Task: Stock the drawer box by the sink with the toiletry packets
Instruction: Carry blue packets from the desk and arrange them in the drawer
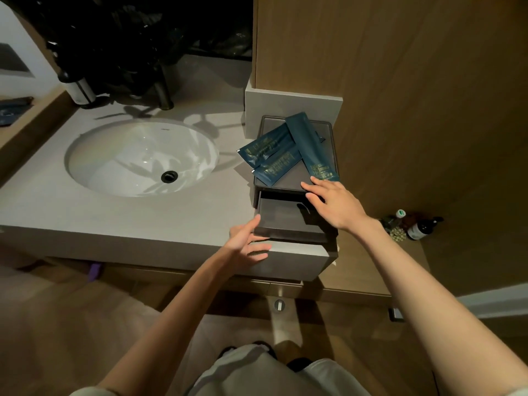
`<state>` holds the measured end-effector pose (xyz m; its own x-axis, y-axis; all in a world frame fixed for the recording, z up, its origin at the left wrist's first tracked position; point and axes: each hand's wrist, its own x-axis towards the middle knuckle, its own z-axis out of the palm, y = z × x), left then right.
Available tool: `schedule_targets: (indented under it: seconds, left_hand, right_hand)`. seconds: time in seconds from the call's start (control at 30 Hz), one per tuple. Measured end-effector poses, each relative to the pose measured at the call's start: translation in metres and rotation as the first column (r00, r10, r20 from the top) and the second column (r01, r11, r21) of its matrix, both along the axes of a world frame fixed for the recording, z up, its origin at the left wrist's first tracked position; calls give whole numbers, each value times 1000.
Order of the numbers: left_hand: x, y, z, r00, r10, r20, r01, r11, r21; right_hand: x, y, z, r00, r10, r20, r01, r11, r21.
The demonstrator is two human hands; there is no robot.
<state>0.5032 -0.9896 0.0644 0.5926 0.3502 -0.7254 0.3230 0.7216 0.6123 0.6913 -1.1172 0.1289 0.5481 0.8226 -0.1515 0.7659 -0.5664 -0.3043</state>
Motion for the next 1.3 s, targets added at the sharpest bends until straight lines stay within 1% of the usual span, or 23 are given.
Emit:
schedule_targets:
  seconds: [0.03,0.13,0.17,0.27,0.37,0.47,0.57,0.7,0.87,1.0,1.07,1.13,1.17,1.23,1.27,1.3]
  left_hand:
    - [-3,-4,-1,1000,-1,-15,2,1000,22]
    - [-9,-11,0,999,3,-32,-2,1000,21]
    - [-11,-13,4,999,-8,-44,11,999,51]
    - [-19,-18,13,993,-106,-54,113,983,147]
    - [-29,-21,18,974,-221,-46,226,953,203]
    - [-41,-24,17,936,-343,-77,351,899,261]
    - [-59,-26,11,906,-415,-81,422,876,231]
    - [-71,-33,13,910,-412,-58,414,883,224]
    - [-84,-39,15,859,-512,-28,499,822,274]
    - [-90,-41,14,868,-496,-26,482,828,288]
    - [-89,-40,17,854,-518,-49,507,809,298]
    - [-89,-37,19,817,-564,-119,568,750,338]
    - [-89,-33,21,784,-593,-184,613,691,383]
    - [-89,-22,24,699,-615,-365,702,496,510]
    - [-88,-15,26,673,-583,-455,724,393,568]
    - [-85,-8,32,678,-528,-511,719,332,611]
  right_hand:
    - [0,0,0,1000,1,5,-1,1000,0]
    - [-1,0,0,1000,9,13,-9,1000,0]
    - [-1,0,0,1000,10,15,-10,1000,2]
    - [-1,0,0,1000,9,17,-9,1000,-2]
    - [-1,0,0,1000,8,19,-7,1000,-9]
    - [-1,0,0,1000,7,19,-7,1000,-11]
    - [-1,0,0,1000,5,13,-5,1000,-7]
    - [-2,0,0,1000,4,19,-4,1000,-9]
    - [-3,0,0,1000,-7,8,7,1000,-1]
    - [-3,0,-1,1000,-10,9,10,1000,-4]
    - [-3,0,-1,1000,-11,11,11,1000,-3]
    - [-3,0,-1,1000,-11,11,11,1000,-2]
    - [-3,0,-2,1000,-12,11,12,1000,0]
    - [-4,1,-2,1000,-18,10,18,1000,8]
    - [-3,2,-1,1000,-23,10,22,1000,12]
    - [-3,2,0,1000,-26,10,26,1000,12]
